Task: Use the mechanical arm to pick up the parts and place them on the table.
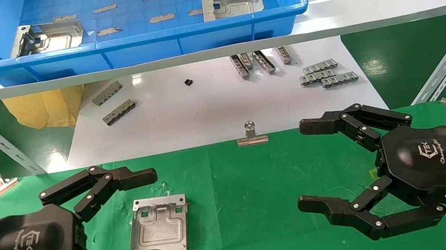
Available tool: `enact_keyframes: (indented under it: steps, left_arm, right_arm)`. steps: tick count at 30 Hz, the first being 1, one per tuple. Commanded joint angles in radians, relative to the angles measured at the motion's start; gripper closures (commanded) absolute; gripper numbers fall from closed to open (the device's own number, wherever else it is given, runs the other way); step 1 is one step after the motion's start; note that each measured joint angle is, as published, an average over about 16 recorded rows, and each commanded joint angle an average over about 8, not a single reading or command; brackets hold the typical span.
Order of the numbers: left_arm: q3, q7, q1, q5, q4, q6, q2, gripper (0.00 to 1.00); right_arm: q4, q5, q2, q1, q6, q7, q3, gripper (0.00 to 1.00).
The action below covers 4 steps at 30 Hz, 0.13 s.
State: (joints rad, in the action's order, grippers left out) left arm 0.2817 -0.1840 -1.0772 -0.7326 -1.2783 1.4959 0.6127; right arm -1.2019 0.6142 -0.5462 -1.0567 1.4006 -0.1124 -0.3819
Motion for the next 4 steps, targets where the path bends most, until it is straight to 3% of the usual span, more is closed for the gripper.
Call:
enact_keyframes:
  steps: [1,4]
  left_arm:
    - [0.000,0.000,0.000,0.000,0.000,0.000,0.000,0.00]
    - [0.000,0.000,0.000,0.000,0.000,0.000,0.000,0.00]
  right_arm:
    - [0.000,0.000,0.000,0.000,0.000,0.000,0.000,0.00]
    - [0.000,0.000,0.000,0.000,0.000,0.000,0.000,0.00]
